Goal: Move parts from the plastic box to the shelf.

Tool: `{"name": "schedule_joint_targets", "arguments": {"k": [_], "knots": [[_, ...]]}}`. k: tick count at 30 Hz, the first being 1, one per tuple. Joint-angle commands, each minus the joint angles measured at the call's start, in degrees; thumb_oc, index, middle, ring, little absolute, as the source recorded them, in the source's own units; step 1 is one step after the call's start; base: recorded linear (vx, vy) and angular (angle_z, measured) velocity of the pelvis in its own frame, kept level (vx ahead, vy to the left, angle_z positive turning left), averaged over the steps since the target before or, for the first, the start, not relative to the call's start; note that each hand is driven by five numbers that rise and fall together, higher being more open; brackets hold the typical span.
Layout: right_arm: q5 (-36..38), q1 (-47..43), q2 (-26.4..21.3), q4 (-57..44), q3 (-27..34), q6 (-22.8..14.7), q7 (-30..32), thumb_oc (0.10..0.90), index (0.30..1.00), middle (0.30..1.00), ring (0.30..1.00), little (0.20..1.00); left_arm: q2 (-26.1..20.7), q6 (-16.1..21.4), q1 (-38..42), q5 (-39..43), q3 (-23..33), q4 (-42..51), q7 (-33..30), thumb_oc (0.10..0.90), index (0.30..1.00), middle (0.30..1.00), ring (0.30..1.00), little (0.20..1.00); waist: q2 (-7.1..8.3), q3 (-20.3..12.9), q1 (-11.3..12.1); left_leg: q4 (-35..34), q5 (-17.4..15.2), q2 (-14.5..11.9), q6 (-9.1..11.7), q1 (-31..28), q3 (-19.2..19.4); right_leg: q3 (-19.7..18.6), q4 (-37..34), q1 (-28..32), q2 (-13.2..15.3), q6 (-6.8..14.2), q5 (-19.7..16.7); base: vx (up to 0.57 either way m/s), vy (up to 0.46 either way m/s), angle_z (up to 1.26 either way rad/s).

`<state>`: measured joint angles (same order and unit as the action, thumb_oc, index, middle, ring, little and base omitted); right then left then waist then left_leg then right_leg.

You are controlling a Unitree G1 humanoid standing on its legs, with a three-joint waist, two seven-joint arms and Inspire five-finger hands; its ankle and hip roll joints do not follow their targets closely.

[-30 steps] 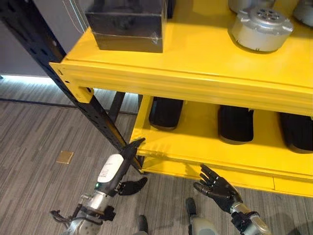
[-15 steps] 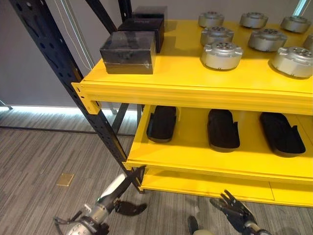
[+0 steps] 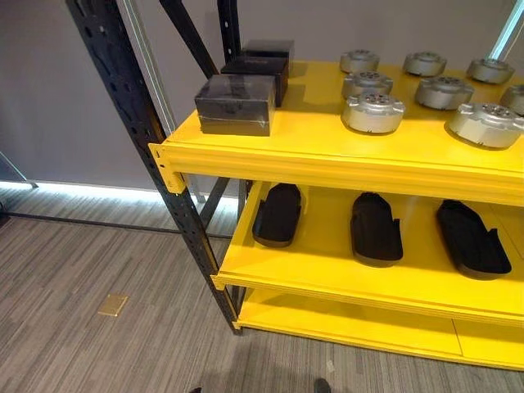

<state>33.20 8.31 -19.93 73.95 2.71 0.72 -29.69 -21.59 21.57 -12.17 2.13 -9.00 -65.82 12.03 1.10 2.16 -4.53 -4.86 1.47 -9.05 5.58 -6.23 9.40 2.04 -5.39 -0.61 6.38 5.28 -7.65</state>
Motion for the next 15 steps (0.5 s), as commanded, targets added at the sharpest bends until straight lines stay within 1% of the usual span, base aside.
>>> {"name": "schedule_joint_targets", "arguments": {"k": [1,2,3,4,5,6,7,8,9,10,11,12,13,15], "knots": [[1.58,-5.85,-0.93,-2.6,-0.41,-2.08,-4.07,0.9,1.0,1.0,1.0,1.0,0.35,0.89,6.09,6.19,0.23,4.59,3.37,0.9,1.0,1.0,1.0,1.0,-0.43,3.85,-0.46,-0.14,-0.69,-3.03,-0.52,-2.05,2.4,3.02,0.39,3.79,3.99,3.66,2.48,0.0,0.0,0.0],[1.67,-5.95,-0.96,-2.63,-0.49,-2.42,-4.01,0.9,1.0,1.0,1.0,1.0,0.38,0.87,6.31,6.46,0.36,4.66,3.27,0.9,1.0,1.0,1.0,1.0,-0.41,3.82,-0.46,-0.14,-0.73,-3.03,-0.5,-2.13,2.43,3.07,0.39,3.87,3.99,3.68,2.5,0.0,0.0,0.0],[2.35,-6.46,-1.04,-3.09,-0.89,-4.03,-5.06,0.9,1.0,1.0,1.0,1.0,0.38,1.7,6.87,7.9,0.65,4.32,4.4,0.9,1.0,1.0,1.0,1.0,-0.3,3.7,-0.45,-0.14,-0.73,-3.04,-0.42,-2.29,2.46,3.19,0.39,4.06,4.0,3.73,2.5,0.04,-0.019,-0.01],[3.82,-6.28,-1.05,-6.54,-1.44,-7.94,-6.19,0.9,1.0,1.0,1.0,1.0,0.39,3.5,6.96,14.23,2.22,7.98,8.3,0.9,1.0,1.0,1.0,1.0,-0.06,3.51,-0.48,-0.14,-0.89,-3.05,-0.53,-2.52,2.48,3.3,0.39,4.28,4.08,3.66,2.51,0.04,-0.02,0.0],[4.38,-5.31,-0.64,-12.16,-2.16,-9.59,-6.5,0.9,1.0,1.0,1.0,1.0,0.39,3.34,6.5,16.5,2.84,12.88,11.35,0.9,1.0,1.0,1.0,1.0,0.13,3.64,-0.58,-0.14,-0.91,-3.08,-0.61,-2.55,2.43,3.29,0.39,4.34,4.09,3.46,2.5,0.0,0.0,0.0],[3.11,-4.22,-0.34,-18.33,-3.09,-9.77,-6.22,0.9,1.0,1.0,1.0,1.0,0.16,2.48,5.79,17.53,2.71,17.88,13.71,0.9,1.0,1.0,1.0,1.0,0.24,3.82,-0.77,-0.14,-0.95,-3.07,-0.68,-2.58,2.45,3.29,0.39,4.36,4.11,3.36,2.48,0.0,0.0,0.0],[1.38,-2.79,-0.44,-26.19,-4.97,-10.05,-4.47,0.9,1.0,1.0,1.0,1.0,-0.49,0.85,5.14,18.91,1.92,24.17,15.52,0.9,1.0,1.0,1.0,1.0,0.34,4.04,-1.15,-0.14,-1.05,-3.04,-0.79,-2.72,2.54,3.39,0.39,4.45,4.14,3.33,2.47,0.0,0.0,0.0],[0.72,-2.54,-0.46,-27.09,-5.23,-10.59,-4.7,0.9,1.0,1.0,1.0,1.0,-0.61,0.89,5.0,18.81,1.78,24.99,15.99,0.9,1.0,1.0,1.0,1.0,0.37,4.05,-1.21,-0.14,-1.07,-3.03,-0.8,-2.75,2.56,3.42,0.39,4.48,4.14,3.34,2.47,0.0,0.0,0.0],[0.7,-2.07,-0.6,-30.07,-6.11,-10.32,-3.73,0.9,1.0,1.0,1.0,1.0,-0.9,0.37,4.79,19.05,1.27,27.13,16.21,0.9,1.0,1.0,1.0,1.0,0.4,4.1,-1.35,-0.14,-1.1,-3.02,-0.81,-2.76,2.61,3.43,0.39,4.48,4.15,3.36,2.47,0.0,0.0,0.0],[-0.67,-1.07,-1.0,-35.15,-7.6,-12.05,-2.81,0.9,1.0,1.0,1.0,1.0,-1.62,0.24,4.31,19.82,0.27,30.91,16.94,0.9,1.0,1.0,1.0,1.0,0.47,4.12,-1.68,-0.14,-1.13,-2.99,-0.79,-2.79,2.7,3.43,0.39,4.49,4.15,3.39,2.49,0.0,0.0,0.0],[-1.15,-0.43,-1.35,-38.83,-8.32,-11.95,-1.67,0.9,1.0,1.0,1.0,1.0,-2.07,-0.13,3.99,20.01,-0.31,33.3,16.9,0.9,1.0,1.0,1.0,1.0,0.51,4.11,-1.92,-0.14,-1.12,-2.99,-0.78,-2.82,2.81,3.41,0.39,4.47,4.16,3.44,2.48,0.0,0.0,0.0],[-0.86,0.92,-2.06,-44.55,-9.08,-12.61,-0.88,0.9,1.0,1.0,1.0,1.0,-2.84,-1.02,3.31,22.08,-1.04,37.2,17.13,0.9,1.0,1.0,1.0,1.0,0.59,3.99,-2.41,-0.14,-1.17,-2.94,-0.83,-2.92,2.96,3.27,0.39,4.43,4.14,3.54,2.47,0.0,0.0,0.0],[-0.68,1.57,-2.91,-48.43,-9.52,-12.33,0.31,0.9,1.0,1.0,1.0,1.0,-3.29,-1.33,2.98,22.71,-1.61,39.57,16.71,0.9,1.0,1.0,1.0,1.0,0.62,3.82,-2.71,-0.14,-1.24,-2.87,-0.88,-2.98,3.09,3.11,0.39,4.41,4.1,3.59,2.53,0.0,0.0,0.0],[-0.6,2.05,-3.7,-51.09,-9.9,-12.78,0.94,0.9,1.0,1.0,1.0,1.0,-3.64,-1.7,2.68,23.61,-2.05,41.3,16.69,0.9,1.0,1.0,1.0,1.0,0.62,3.67,-2.92,-0.14,-1.26,-2.85,-0.88,-3.03,3.21,2.96,0.39,4.38,4.06,3.6,2.57,0.0,0.0,0.0]]}}
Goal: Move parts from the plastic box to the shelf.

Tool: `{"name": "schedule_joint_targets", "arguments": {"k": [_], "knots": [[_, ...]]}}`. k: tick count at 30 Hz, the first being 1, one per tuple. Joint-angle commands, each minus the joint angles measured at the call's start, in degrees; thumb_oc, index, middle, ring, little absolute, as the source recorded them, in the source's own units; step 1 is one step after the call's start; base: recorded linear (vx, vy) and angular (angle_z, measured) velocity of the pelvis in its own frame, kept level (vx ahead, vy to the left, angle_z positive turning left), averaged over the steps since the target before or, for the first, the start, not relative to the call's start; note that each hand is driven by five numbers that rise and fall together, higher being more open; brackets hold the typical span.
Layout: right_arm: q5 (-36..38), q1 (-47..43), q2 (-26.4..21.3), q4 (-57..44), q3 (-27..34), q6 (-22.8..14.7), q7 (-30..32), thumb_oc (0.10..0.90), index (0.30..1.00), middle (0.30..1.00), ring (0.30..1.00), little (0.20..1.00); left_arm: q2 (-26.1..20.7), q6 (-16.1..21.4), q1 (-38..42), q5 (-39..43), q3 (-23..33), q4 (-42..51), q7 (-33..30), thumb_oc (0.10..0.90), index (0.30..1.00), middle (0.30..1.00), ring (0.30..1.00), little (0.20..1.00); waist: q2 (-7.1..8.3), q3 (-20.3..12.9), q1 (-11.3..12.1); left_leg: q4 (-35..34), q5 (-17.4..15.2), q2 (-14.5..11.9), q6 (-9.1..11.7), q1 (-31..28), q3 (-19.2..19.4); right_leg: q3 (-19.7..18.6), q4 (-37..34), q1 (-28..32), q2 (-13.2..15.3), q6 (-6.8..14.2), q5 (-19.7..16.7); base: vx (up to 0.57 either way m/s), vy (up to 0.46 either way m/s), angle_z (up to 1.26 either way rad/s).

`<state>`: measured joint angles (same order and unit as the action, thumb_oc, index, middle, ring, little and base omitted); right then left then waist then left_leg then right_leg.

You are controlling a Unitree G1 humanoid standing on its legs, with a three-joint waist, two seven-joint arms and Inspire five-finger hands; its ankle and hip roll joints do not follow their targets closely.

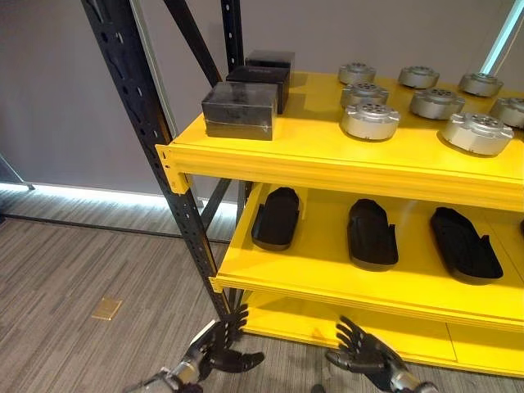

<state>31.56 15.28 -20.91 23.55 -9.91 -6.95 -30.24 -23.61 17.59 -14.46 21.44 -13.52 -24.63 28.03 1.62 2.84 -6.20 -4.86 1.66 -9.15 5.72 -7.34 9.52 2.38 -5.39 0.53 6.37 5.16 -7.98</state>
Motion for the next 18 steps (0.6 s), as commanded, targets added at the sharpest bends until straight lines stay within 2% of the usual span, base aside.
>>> {"name": "schedule_joint_targets", "arguments": {"k": [1,4,6,9,12,18], "knots": [[1.04,-4.6,-3.17,-2.31,2.51,-5.42,2.04,0.9,1.0,1.0,1.0,1.0,-1.83,2.19,4.69,4.4,2.31,1.39,0.15,0.9,1.0,1.0,1.0,1.0,0.11,2.95,-1.38,-0.14,-1.45,-2.74,-1.02,-1.93,3.16,2.49,0.39,3.2,4.06,3.74,2.88,0.02,0.013,-0.04],[2.02,-3.37,-4.16,-7.31,2.43,-5.97,2.85,0.9,1.0,1.0,1.0,1.0,-2.63,2.75,3.7,5.09,1.92,4.74,-0.45,0.9,1.0,1.0,1.0,1.0,0.13,2.85,-1.68,-0.14,-1.5,-2.77,-1.02,-1.97,3.43,2.27,0.39,3.04,4.07,3.86,2.85,0.01,0.006,-0.03],[2.58,-2.67,-4.85,-9.9,2.51,-6.48,2.7,0.9,1.0,1.0,1.0,1.0,-3.42,4.73,2.88,5.23,1.91,6.92,-0.57,0.9,1.0,1.0,1.0,1.0,0.12,2.84,-1.75,-0.14,-1.55,-2.79,-1.04,-1.98,3.55,2.2,0.39,2.99,4.09,3.94,2.86,0.0,0.0,0.0],[3.52,-1.41,-6.09,-14.18,2.55,-6.67,2.77,0.9,1.0,1.0,1.0,1.0,-4.55,3.84,1.66,7.53,2.13,11.75,-0.23,0.9,1.0,1.0,1.0,1.0,0.13,2.82,-1.8,-0.14,-1.6,-2.82,-1.06,-1.95,3.57,2.02,0.39,2.9,4.08,4.13,2.88,0.0,0.004,-0.04],[4.32,-1.13,-6.52,-15.44,2.28,-6.91,3.16,0.9,1.0,1.0,1.0,1.0,-4.34,1.64,1.12,10.65,2.46,12.77,-1.06,0.9,1.0,1.0,1.0,1.0,0.24,2.64,-1.66,-0.14,-1.58,-2.84,-1.07,-1.91,3.54,2.14,0.39,2.85,4.13,4.17,2.85,0.0,0.0,0.0],[5.39,-0.58,-6.89,-17.3,2.5,-6.97,3.48,0.9,1.0,1.0,1.0,1.0,-4.2,1.25,-0.04,10.48,2.94,14.95,-0.65,0.9,1.0,1.0,1.0,1.0,0.46,2.64,-1.25,-0.14,-1.63,-2.93,-1.07,-1.76,3.32,2.23,0.39,2.81,4.19,4.33,2.9,0.0,0.0,0.0]]}}
